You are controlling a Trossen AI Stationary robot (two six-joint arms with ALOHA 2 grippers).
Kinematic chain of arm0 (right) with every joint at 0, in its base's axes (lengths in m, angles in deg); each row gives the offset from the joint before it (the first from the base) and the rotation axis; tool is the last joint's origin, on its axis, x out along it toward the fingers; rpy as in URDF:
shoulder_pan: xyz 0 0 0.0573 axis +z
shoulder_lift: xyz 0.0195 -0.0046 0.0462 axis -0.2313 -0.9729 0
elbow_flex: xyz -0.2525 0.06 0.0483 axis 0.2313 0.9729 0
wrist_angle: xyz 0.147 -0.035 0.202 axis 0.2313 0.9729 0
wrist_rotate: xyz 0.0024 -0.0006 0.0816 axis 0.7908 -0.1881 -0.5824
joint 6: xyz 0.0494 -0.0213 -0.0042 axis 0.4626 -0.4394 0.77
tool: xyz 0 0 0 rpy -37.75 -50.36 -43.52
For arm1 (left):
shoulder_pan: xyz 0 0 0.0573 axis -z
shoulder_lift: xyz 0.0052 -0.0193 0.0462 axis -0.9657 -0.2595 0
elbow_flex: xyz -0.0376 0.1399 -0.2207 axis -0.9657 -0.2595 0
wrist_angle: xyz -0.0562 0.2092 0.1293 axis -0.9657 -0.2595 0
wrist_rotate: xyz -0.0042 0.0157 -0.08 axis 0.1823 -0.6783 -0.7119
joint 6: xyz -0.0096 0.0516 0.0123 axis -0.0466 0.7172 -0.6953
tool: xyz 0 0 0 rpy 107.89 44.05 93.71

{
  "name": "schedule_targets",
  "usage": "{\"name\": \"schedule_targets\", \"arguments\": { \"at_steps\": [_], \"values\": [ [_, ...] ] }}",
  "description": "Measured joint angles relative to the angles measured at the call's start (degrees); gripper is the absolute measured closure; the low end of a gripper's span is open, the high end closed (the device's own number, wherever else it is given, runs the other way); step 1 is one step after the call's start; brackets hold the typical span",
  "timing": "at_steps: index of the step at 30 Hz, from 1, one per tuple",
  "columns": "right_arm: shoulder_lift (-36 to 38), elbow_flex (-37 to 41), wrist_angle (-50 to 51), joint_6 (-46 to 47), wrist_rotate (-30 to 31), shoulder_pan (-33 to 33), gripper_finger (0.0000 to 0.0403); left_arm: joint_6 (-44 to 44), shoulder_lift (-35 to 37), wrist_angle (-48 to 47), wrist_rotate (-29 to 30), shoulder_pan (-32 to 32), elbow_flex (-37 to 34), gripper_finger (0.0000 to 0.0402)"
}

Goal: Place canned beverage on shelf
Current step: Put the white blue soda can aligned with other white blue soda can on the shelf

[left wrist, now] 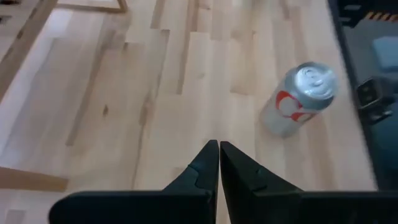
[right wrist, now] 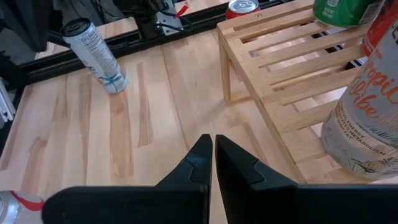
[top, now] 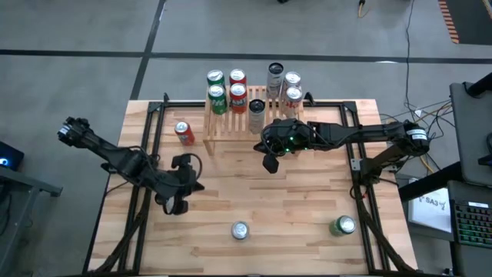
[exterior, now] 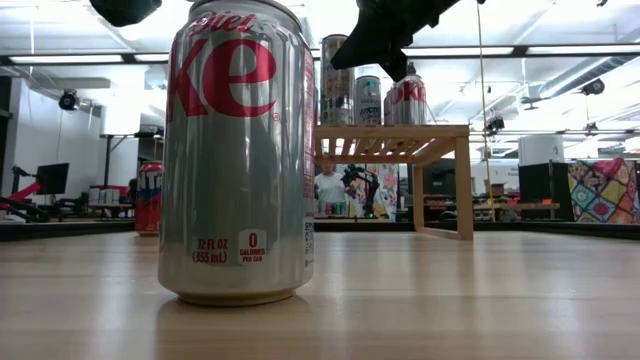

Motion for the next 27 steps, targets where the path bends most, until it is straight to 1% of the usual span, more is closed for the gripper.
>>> {"name": "schedule_targets", "arguments": {
  "at_steps": [4,7,12,15,18,21,27],
  "values": [
    [0.0,0.0,0.0,0.1,0.0,0.0,0.0392,-1.7,0.0,-0.7,-3.7,0.0,2.2,0.0401],
    [0.0,0.0,0.0,0.1,0.0,0.0,0.0392,-5.2,0.0,-5.0,-4.8,0.0,4.4,0.0401],
    [0.0,0.0,0.0,0.1,0.0,0.1,0.0392,-15.8,-0.4,-14.7,-4.8,0.0,7.8,0.0401],
    [-0.1,0.0,0.0,0.1,0.0,0.2,0.0392,-23.0,-0.7,-19.2,-6.9,0.0,9.2,0.0401],
    [-0.1,0.0,0.0,0.1,0.0,0.4,0.0392,-28.2,-1.2,-23.1,-9.9,0.8,9.4,0.0401],
    [-0.1,0.0,0.0,0.1,0.0,0.5,0.0392,-31.7,-1.5,-26.0,-11.2,1.9,8.9,0.0401],
    [-0.1,0.0,0.0,0.1,0.0,0.5,0.0392,-35.4,-2.3,-29.4,-12.6,3.5,9.1,0.0401]
  ]
}}
